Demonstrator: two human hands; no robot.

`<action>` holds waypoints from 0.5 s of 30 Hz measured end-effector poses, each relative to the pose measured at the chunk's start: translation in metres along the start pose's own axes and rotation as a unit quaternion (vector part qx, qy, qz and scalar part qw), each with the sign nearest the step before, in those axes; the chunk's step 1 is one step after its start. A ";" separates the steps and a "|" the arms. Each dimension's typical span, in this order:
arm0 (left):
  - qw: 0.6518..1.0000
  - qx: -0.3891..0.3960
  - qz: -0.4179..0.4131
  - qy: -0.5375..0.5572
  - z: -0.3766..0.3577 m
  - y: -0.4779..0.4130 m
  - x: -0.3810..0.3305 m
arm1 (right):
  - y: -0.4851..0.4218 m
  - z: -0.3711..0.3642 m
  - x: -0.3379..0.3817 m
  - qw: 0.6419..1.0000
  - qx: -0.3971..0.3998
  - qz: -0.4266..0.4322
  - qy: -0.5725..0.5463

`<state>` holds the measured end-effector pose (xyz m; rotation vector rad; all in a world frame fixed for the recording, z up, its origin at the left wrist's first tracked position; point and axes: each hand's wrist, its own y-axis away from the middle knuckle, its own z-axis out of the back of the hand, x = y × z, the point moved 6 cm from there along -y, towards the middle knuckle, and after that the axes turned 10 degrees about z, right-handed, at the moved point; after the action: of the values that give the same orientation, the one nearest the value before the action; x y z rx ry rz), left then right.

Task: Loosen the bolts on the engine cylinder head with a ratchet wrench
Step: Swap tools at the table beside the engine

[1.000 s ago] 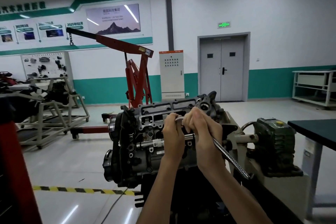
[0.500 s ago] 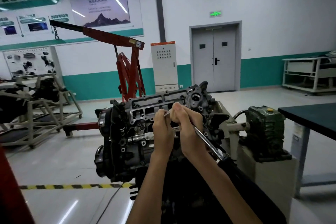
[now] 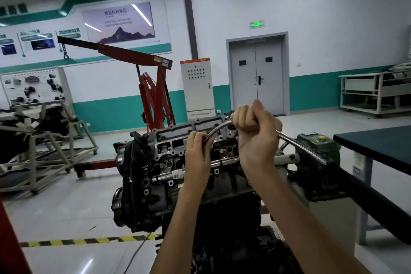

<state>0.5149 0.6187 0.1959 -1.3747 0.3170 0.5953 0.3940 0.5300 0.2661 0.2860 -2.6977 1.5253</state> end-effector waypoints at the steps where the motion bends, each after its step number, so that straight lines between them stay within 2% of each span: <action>1: 1.000 0.005 0.007 -0.006 0.001 0.001 0.005 | -0.004 0.003 0.004 1.000 -0.012 0.000 -0.013; 8: 0.998 0.033 0.028 -0.047 0.019 0.002 0.031 | -0.021 0.016 0.018 0.995 -0.076 0.002 -0.067; 12: 0.993 0.054 0.093 -0.056 0.034 0.004 0.056 | -0.031 0.022 0.027 0.991 -0.095 0.005 -0.091; 15: 0.991 0.028 0.116 -0.056 0.046 0.007 0.067 | -0.041 0.026 0.036 0.988 -0.109 0.010 -0.107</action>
<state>0.5599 0.6783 0.1622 -1.2547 0.4035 0.8467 0.3671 0.4815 0.2916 0.4363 -3.0085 1.2518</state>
